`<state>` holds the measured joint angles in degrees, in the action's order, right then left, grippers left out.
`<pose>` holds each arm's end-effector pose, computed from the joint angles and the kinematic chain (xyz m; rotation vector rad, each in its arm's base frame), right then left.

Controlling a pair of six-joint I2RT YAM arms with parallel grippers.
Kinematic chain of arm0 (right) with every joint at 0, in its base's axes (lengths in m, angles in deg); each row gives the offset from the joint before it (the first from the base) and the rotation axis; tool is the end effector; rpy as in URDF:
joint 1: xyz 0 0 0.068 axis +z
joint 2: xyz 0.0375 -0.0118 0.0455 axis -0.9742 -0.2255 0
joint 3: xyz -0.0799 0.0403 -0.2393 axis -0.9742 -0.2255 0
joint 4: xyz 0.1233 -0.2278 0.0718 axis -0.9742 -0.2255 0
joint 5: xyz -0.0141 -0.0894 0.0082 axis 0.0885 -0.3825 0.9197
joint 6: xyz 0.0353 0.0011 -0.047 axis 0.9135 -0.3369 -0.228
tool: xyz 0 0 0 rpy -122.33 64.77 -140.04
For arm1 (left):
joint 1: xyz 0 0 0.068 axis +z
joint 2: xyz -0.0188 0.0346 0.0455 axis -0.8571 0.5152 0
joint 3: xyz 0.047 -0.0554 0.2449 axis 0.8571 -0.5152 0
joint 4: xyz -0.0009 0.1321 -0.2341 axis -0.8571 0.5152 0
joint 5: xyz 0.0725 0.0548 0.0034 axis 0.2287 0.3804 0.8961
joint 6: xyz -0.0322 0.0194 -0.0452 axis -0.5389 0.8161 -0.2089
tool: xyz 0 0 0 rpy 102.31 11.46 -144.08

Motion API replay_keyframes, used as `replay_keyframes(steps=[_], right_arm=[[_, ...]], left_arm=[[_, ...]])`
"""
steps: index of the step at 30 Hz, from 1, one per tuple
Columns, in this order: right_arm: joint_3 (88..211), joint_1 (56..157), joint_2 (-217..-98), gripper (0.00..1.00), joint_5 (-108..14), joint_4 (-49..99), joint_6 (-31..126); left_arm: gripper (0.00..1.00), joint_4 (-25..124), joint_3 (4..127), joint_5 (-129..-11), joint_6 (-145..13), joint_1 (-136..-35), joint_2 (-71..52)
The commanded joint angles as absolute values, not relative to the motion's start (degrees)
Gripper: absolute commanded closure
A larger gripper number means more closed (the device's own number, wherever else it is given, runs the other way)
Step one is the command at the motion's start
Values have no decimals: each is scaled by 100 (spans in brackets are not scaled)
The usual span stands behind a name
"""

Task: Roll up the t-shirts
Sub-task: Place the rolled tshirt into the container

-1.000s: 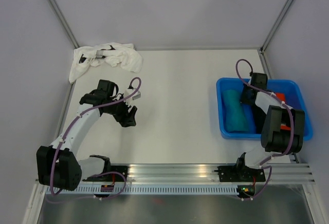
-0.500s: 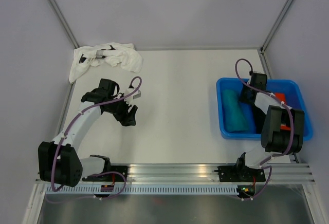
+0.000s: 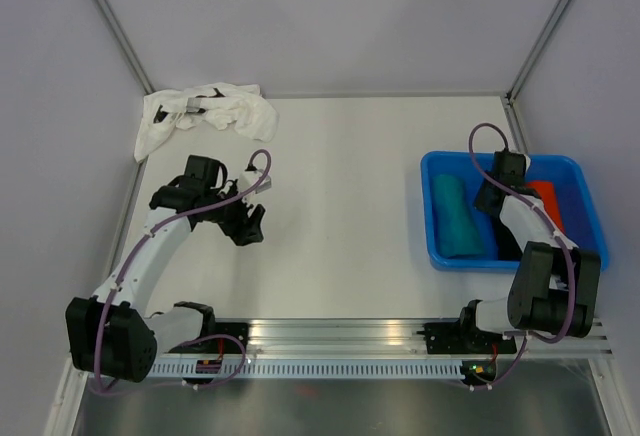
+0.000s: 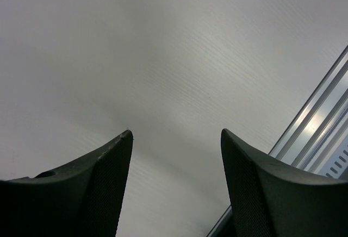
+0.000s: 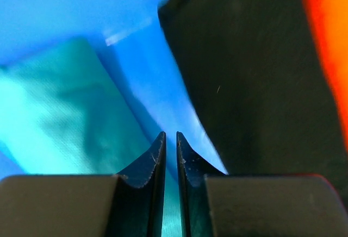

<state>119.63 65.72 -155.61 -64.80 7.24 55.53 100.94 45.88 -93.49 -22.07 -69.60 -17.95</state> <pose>0.2821 -0.0639 0.1753 0.6274 2.3846 -0.1970 0.2234 -0.0645 0.2385 1.0874 2.2878 -0.5877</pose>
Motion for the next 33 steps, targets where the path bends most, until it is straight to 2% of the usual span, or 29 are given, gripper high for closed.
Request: replay_keyframes(steps=[1,8,17,20,21,22,23,28,33], right_arm=[[11807,6563,-15626,83,-6232,339,5915],[11648,6563,-15477,87,-6029,339,5889],[12394,6545,-14502,78,-7188,-12,5933],[12755,6545,-13975,61,-7768,-179,5828],[12825,6545,-13843,44,-7909,-214,5776],[12922,6537,-13572,38,-8319,-258,5653],[12940,6537,-13439,28,-8541,-241,5565],[12625,6475,-12701,20,-9885,153,4399],[11975,6370,-12330,17,-9599,541,3781]], left_arm=[[28,9981,4483,-9382,-2014,-6927,-2094],[28,9963,4325,-9540,-1925,-6927,-2130],[28,9937,4351,-9461,-2031,-6927,-2174],[28,9841,4307,-9321,-2197,-6927,-2174],[28,9745,4307,-9208,-2259,-6927,-2174],[28,9691,4298,-9145,-2390,-6927,-2165],[28,9630,4272,-9093,-2461,-6927,-2165],[28,9384,4211,-8811,-2716,-6927,-2148],[28,9287,4158,-8741,-2795,-6927,-2148]])
